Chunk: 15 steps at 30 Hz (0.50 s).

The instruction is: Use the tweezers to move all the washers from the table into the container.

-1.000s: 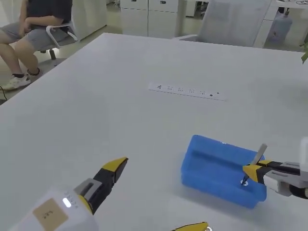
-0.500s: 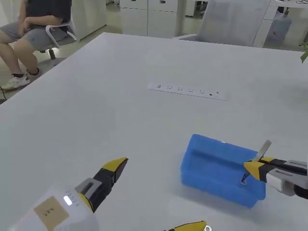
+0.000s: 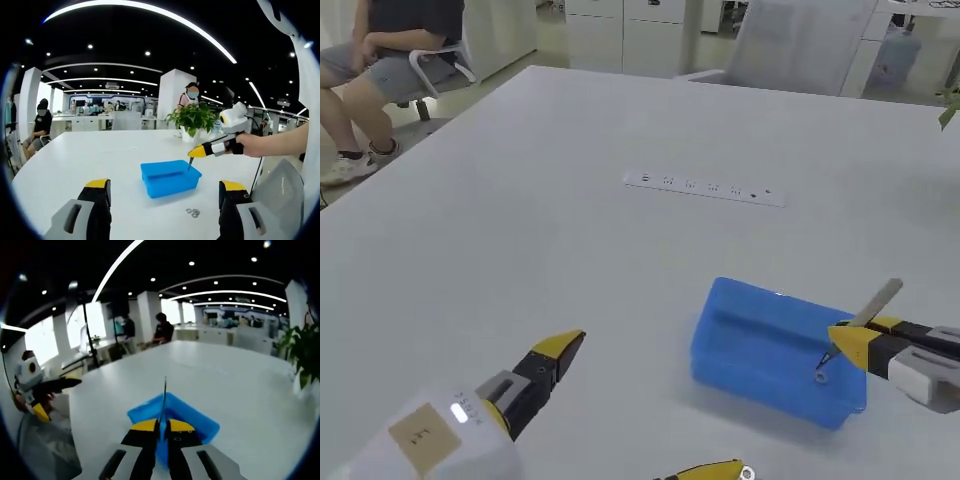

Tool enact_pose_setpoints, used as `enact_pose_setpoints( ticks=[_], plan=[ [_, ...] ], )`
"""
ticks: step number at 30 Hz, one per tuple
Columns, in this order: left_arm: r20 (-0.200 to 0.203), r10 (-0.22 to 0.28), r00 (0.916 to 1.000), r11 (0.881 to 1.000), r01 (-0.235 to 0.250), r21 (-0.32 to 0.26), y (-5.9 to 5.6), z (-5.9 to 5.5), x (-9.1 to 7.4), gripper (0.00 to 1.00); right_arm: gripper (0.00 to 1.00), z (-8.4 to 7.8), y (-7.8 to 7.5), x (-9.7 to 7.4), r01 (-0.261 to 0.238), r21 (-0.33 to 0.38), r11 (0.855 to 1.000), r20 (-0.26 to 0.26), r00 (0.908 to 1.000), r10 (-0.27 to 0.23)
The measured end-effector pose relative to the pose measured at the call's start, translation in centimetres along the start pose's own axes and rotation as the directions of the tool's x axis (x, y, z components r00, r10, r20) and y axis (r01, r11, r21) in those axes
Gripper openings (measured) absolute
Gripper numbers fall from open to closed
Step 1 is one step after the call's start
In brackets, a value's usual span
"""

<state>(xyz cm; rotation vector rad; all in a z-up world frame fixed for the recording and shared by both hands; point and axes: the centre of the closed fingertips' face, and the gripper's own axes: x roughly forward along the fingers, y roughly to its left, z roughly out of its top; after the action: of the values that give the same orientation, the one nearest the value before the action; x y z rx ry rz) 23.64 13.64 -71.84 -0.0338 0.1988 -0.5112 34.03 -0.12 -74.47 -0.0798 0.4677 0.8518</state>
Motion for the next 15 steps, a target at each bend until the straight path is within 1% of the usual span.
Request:
enact_pose_setpoints(
  ticks=[4, 7, 9, 10, 12, 15],
  plan=[
    [-0.01, -0.002, 0.9999, 1.0, 0.002, 0.004, -0.1, -0.2, 0.0, 0.9, 0.03, 0.0, 1.3, -0.4, -0.022, 0.005, 1.0, 0.01, 0.9997, 0.022],
    [-0.017, -0.002, 0.9999, 1.0, 0.002, 0.007, -0.1, -0.3, 0.1, 0.9, 0.03, -0.5, 2.2, -0.5, -0.04, 0.006, 0.999, 0.006, 0.9992, 0.04],
    [-0.018, -0.005, 0.9998, 1.0, 0.005, 0.008, -0.1, -0.3, 0.1, 0.9, 0.03, -1.3, 2.7, -0.3, -0.06, 0.012, 0.998, -0.007, 0.9982, 0.06],
    [-0.019, -0.006, 0.9998, 1.0, 0.006, 0.008, -0.1, -0.3, 0.1, 0.9, 0.03, -1.5, 2.8, -0.3, -0.064, 0.014, 0.998, -0.009, 0.9979, 0.064],
    [-0.025, -0.006, 0.9997, 1.0, 0.007, 0.01, -0.1, -0.5, 0.1, 0.9, 0.03, -2.6, 3.4, 0.0, -0.081, 0.025, 0.996, -0.024, 0.9963, 0.082],
    [-0.029, -0.009, 0.9995, 1.0, 0.01, 0.011, -0.2, -0.5, 0.1, 0.89, 0.03, -3.8, 4.5, 0.3, -0.098, 0.033, 0.995, -0.047, 0.9939, 0.1]
  ],
)
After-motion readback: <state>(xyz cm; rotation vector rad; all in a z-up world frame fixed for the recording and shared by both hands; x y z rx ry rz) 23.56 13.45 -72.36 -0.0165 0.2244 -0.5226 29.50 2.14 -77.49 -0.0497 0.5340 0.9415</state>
